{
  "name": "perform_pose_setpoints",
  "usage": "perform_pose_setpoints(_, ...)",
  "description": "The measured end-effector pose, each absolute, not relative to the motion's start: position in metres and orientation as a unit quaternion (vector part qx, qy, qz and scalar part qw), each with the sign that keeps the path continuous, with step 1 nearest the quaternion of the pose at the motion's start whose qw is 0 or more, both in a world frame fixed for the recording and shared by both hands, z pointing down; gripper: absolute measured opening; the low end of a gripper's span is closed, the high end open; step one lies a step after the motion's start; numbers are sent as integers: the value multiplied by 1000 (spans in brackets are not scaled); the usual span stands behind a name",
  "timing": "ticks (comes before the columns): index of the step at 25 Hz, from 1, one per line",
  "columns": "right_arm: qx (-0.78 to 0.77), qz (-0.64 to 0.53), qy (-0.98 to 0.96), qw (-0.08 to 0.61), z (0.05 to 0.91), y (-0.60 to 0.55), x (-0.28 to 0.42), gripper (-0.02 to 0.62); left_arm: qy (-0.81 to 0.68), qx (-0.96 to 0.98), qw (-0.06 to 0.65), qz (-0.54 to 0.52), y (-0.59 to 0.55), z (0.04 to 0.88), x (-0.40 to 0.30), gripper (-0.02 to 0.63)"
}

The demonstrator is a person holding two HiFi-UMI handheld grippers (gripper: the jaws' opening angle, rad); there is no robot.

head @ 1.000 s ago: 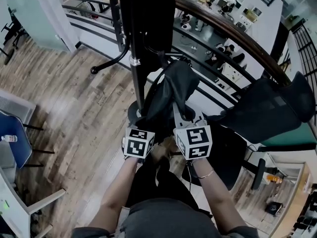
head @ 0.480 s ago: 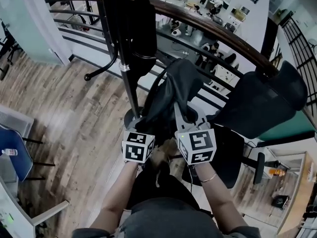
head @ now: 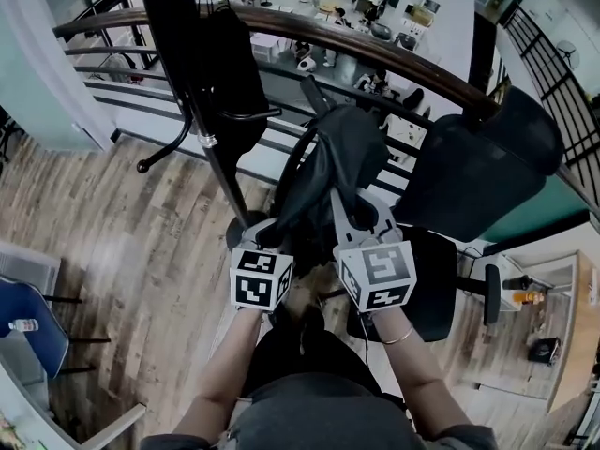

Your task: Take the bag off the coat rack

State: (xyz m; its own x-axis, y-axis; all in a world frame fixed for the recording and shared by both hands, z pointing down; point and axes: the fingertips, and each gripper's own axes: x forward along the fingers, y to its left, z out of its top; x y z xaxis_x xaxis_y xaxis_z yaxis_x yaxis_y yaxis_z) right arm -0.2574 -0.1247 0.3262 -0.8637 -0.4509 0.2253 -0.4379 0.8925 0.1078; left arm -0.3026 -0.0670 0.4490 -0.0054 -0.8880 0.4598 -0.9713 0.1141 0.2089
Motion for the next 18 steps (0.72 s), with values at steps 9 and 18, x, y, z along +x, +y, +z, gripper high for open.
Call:
perform_pose_setpoints(9, 277, -33, -956, 96, 294, -135, -206, 14, -671, 703, 215, 92, -89, 417, -262, 51)
perform_pose_setpoints(18, 317, -48, -944, 75, 264, -151, -132, 14, -636, 743, 187, 93, -116, 388, -193, 51)
